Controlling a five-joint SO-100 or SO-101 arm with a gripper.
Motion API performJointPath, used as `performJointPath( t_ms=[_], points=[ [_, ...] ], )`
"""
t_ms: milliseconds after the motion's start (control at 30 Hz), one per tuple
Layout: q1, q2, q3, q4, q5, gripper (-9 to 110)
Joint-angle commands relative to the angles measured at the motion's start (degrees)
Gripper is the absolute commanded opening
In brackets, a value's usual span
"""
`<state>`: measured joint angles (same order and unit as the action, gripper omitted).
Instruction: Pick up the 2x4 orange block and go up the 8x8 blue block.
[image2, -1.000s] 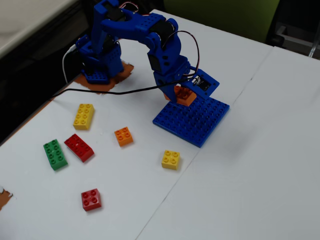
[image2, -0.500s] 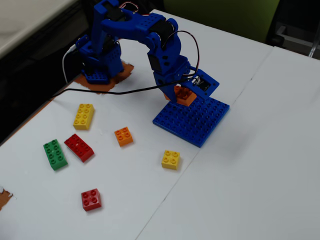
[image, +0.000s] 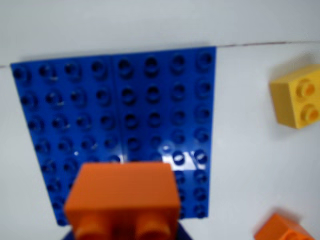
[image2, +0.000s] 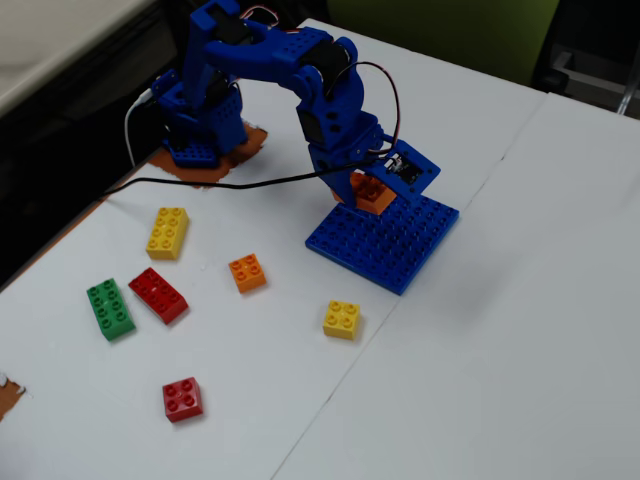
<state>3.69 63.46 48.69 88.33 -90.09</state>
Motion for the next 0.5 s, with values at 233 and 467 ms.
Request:
performJointPath(
  t_ms=[233, 467],
  points=[
    [-0.1, 0.3, -3.3, -0.6, 0.3, 0],
    [-0.1, 0.1, -3.3, -0.6, 0.3, 0]
  ],
)
